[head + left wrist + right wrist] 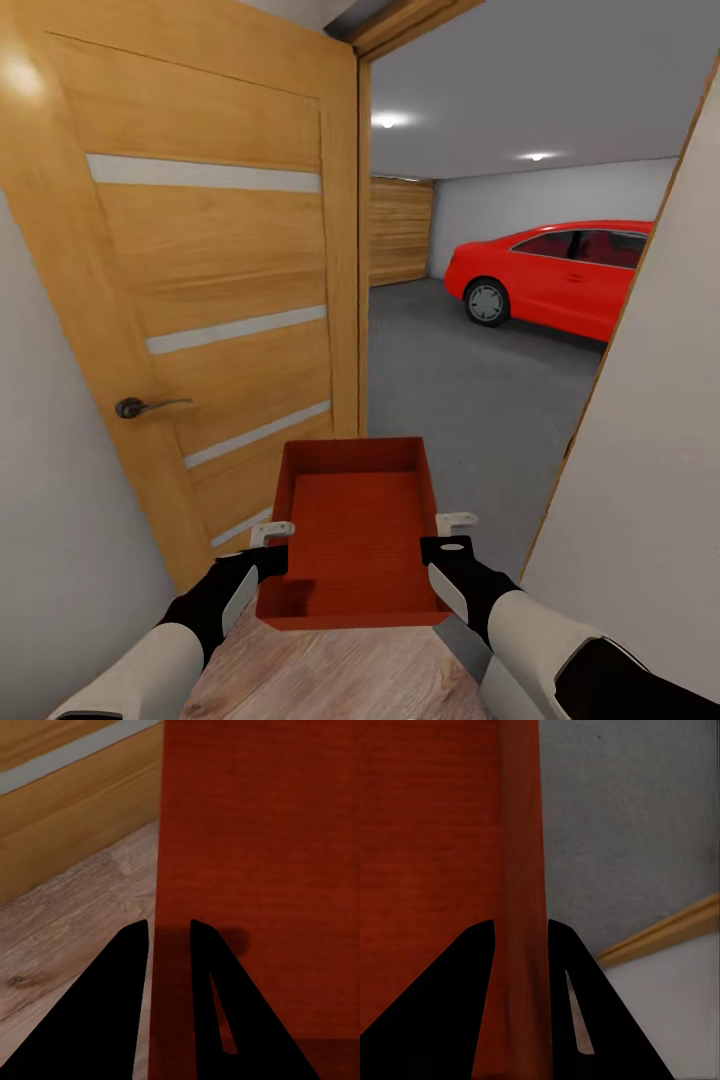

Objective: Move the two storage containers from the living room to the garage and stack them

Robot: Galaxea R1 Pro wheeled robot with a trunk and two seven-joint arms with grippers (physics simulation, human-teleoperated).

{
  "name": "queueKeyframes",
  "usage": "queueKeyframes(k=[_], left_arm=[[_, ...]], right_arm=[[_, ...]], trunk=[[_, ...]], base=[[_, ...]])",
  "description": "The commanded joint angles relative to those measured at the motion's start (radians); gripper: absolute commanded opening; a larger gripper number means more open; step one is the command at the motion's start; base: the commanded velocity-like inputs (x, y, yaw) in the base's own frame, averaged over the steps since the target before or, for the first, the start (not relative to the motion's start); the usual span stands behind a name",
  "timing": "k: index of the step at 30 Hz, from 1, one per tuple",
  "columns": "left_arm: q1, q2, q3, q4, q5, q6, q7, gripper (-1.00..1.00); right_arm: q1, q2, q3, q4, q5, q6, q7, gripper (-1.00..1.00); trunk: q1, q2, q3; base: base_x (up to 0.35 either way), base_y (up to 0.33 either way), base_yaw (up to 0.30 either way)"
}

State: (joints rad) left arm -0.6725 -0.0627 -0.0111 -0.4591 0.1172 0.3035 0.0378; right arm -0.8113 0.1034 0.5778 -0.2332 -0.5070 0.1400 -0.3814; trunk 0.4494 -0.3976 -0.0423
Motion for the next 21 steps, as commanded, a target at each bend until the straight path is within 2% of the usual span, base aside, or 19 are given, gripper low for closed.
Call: queueKeyframes(k=[1, 4, 11, 21], left_arm=[[-0.001, -0.011, 0.017, -0.064, -0.016, 0.007, 0.037, -1.0], [-0.001, -0.011, 0.017, -0.064, -0.016, 0.008, 0.036, -1.0], [-0.001, -0.011, 0.017, -0.064, -0.016, 0.007, 0.036, -1.0], [-0.001, -0.011, 0.017, -0.064, -0.016, 0.006, 0.036, -1.0]], right_arm=[[0.0, 0.001, 0.004, 0.002, -0.007, 0.009, -0.043, -1.0], [0.0, 0.001, 0.004, 0.002, -0.007, 0.008, -0.042, -1.0], [0.0, 0.001, 0.004, 0.002, -0.007, 0.007, -0.043, -1.0], [0.0, 0.001, 0.004, 0.002, -0.007, 0.009, -0.043, -1.0]], trunk=[[0.001, -0.002, -0.002], [0.001, -0.002, -0.002], [0.001, -0.002, -0.002], [0.001, -0.002, -0.002]], base=[[0.0, 0.0, -0.241], [0.067, 0.057, -0.208], [0.185, 0.129, -0.078], [0.018, 0.004, -0.235]])
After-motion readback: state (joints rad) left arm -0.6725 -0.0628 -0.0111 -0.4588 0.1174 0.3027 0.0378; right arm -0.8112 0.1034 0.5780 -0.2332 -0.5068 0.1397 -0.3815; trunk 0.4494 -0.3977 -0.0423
